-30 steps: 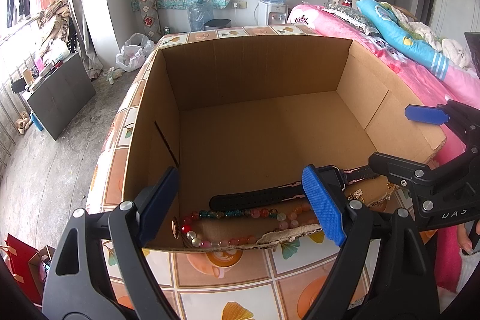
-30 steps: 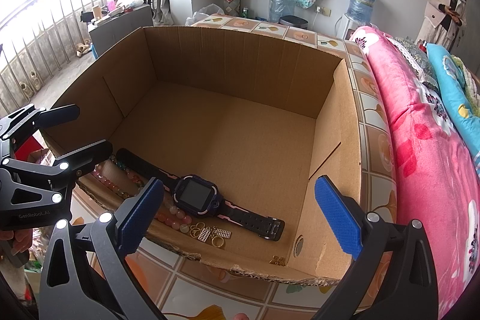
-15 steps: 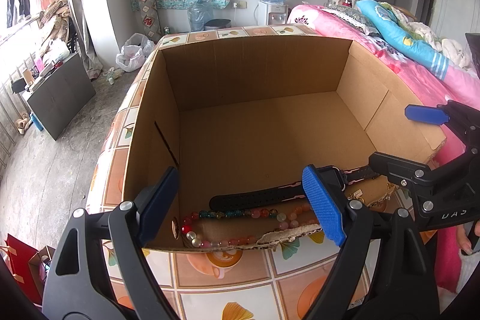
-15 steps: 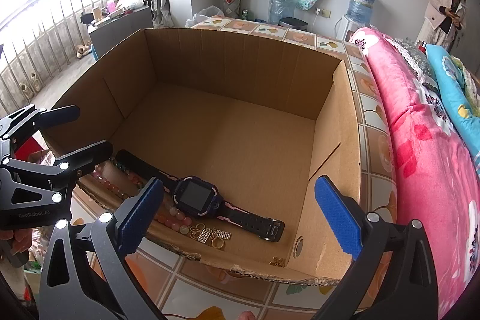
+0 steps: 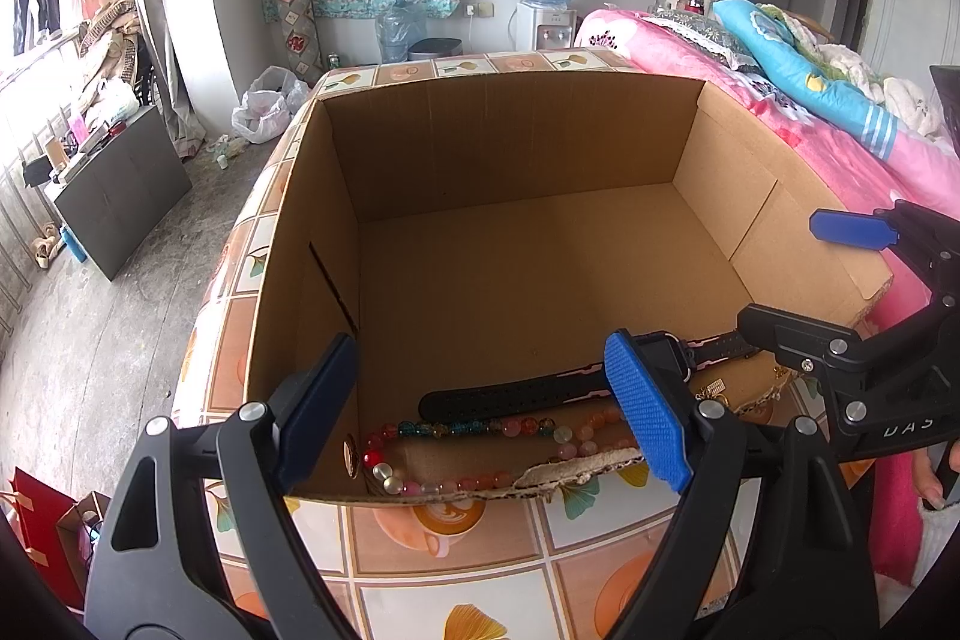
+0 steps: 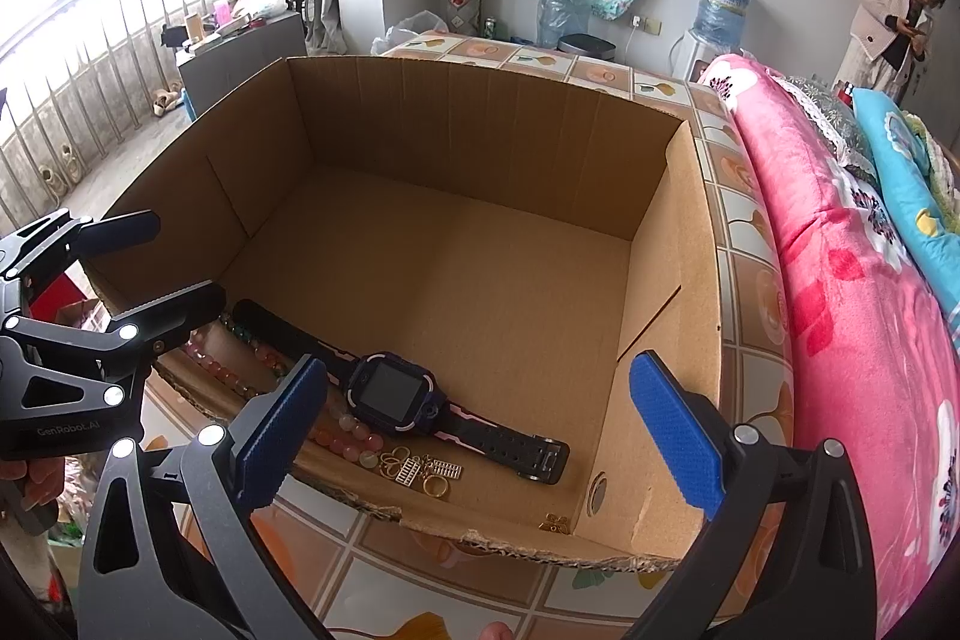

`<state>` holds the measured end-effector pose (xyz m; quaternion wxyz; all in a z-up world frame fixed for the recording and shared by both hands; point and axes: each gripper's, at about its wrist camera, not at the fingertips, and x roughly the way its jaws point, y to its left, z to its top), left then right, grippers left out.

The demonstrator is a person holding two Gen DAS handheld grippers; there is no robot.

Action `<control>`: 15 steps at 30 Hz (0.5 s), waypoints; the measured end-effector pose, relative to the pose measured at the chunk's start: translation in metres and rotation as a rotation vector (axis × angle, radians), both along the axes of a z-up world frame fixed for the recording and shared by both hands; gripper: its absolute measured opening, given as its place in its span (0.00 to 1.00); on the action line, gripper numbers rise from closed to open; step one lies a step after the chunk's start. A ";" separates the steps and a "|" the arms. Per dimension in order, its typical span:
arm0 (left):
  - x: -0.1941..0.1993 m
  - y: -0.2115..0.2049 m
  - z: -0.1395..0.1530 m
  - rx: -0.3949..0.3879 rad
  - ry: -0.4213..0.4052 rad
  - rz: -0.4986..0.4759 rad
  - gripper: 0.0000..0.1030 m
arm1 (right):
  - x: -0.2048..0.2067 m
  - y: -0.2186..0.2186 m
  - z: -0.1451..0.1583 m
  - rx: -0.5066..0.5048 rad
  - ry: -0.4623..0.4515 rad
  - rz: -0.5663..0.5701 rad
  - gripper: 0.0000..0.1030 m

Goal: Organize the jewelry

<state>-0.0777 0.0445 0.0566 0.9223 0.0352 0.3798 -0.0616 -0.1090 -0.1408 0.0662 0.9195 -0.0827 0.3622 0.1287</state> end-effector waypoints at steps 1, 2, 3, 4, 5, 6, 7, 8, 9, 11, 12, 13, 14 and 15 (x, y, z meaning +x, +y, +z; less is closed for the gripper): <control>0.001 0.000 0.001 0.000 0.000 0.000 0.78 | 0.000 0.000 0.000 0.000 0.000 0.000 0.95; 0.001 0.000 0.001 0.000 0.000 0.000 0.78 | 0.000 0.000 0.000 0.000 0.000 0.001 0.95; 0.001 0.000 0.001 0.000 0.000 -0.001 0.78 | 0.000 0.000 0.000 0.000 0.000 0.000 0.95; 0.001 0.000 0.001 0.000 0.000 -0.001 0.78 | 0.000 0.000 0.000 0.000 0.001 0.000 0.95; 0.001 0.000 0.001 0.000 0.000 -0.001 0.78 | 0.000 0.000 0.000 0.000 0.002 0.000 0.95; 0.001 0.000 0.001 0.000 0.000 -0.001 0.78 | 0.000 0.000 0.000 -0.001 0.003 0.001 0.95; 0.001 0.000 0.001 0.000 0.000 -0.001 0.78 | 0.000 0.000 0.000 -0.001 0.004 0.000 0.95; 0.001 0.000 0.001 0.000 0.000 0.000 0.78 | 0.000 0.000 0.000 -0.001 0.004 0.000 0.95; 0.001 0.000 0.001 0.000 0.000 0.000 0.78 | 0.000 0.000 0.000 -0.001 0.004 0.000 0.95; 0.001 0.000 0.001 0.000 0.000 -0.001 0.78 | 0.000 0.000 0.000 0.000 0.004 0.001 0.95; 0.001 0.000 0.001 0.000 0.000 -0.001 0.78 | 0.000 0.000 0.000 0.000 0.004 0.000 0.95; 0.001 0.000 0.001 0.000 0.000 -0.001 0.78 | 0.000 0.000 0.000 0.000 0.004 0.000 0.95; 0.001 0.000 0.001 0.000 0.000 0.000 0.78 | 0.000 0.000 0.000 -0.001 0.003 0.001 0.95; 0.001 0.000 0.001 0.000 0.000 0.000 0.78 | 0.000 0.000 0.000 -0.001 0.003 0.000 0.95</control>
